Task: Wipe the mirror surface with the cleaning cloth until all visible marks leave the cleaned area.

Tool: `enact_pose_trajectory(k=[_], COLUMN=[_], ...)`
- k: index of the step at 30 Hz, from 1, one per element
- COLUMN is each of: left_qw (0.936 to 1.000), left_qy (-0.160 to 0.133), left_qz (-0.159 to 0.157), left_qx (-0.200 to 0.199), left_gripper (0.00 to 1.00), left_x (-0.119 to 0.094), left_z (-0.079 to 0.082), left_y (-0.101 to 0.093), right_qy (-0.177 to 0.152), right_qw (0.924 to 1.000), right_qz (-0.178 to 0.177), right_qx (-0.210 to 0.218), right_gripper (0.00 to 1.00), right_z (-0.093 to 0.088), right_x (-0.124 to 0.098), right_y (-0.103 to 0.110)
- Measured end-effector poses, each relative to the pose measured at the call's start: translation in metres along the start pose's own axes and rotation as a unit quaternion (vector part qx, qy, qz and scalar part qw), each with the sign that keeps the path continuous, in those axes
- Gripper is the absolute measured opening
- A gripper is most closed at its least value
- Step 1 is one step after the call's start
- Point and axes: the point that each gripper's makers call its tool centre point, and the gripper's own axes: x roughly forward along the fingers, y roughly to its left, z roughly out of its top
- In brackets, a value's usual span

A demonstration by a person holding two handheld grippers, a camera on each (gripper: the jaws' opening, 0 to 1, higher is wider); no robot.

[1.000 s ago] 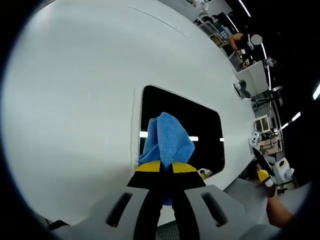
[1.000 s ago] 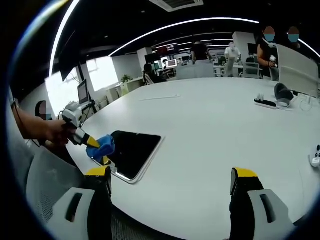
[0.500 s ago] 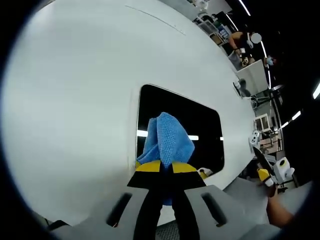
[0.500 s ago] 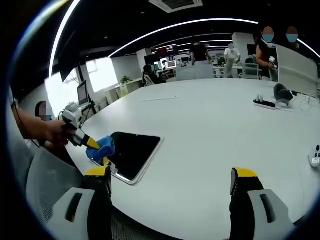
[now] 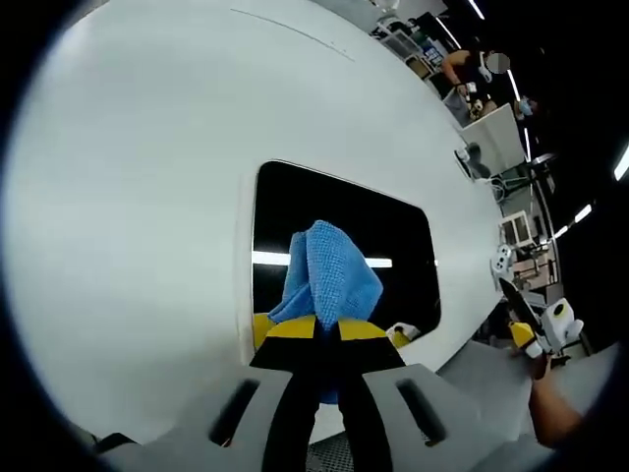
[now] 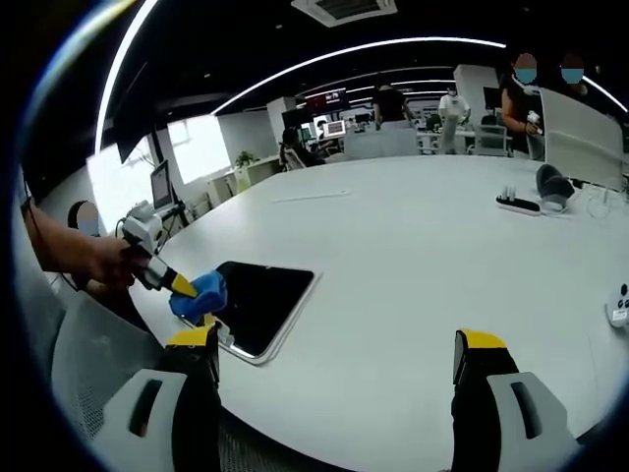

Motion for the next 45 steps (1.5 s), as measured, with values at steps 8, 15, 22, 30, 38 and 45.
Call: enact_pose_trajectory(k=[8,15,22,30,38,45], left_qw=[1.0,1.0,1.0,0.9998,0.9996,0.9994], left_qy=[-0.002,-0.002,-0.002,0.005,0.002,0.006], left_qz=[-0.002,-0.004,-0.009,-0.014,-0.025,-0.031], left_qx=[-0.002,0.001,-0.002,-0.009,-0.016,-0.01], left_gripper=[0.02,0.02,0.02,0.02,0.02,0.02], left_x=[0.002,0.005,0.009,0.014,0.024,0.032], left_z=[0.0,0.0,0.0,-0.001,-0.006,-0.006], left_y=[-0.002,-0.007,-0.011,-0.018,-0.033,-0.046], right_qy=[-0.001,0.0,-0.001,-0.006,-0.009,-0.006], right_qw=[1.0,1.0,1.0,1.0,0.9999,1.0], right_qz=[0.001,0.001,0.0,-0.002,-0.003,-0.002], right_qx=[0.001,0.001,0.001,0.004,0.004,0.003], right_gripper=[0.99,0.99,0.99,0.99,0.99,0.99], right_z=[0.0,0.0,0.0,0.001,0.002,0.001], right_x=[0.001,0.003,0.002,0.001,0.001,0.002], right_y=[0.0,0.0,0.0,-0.002,-0.002,-0.001])
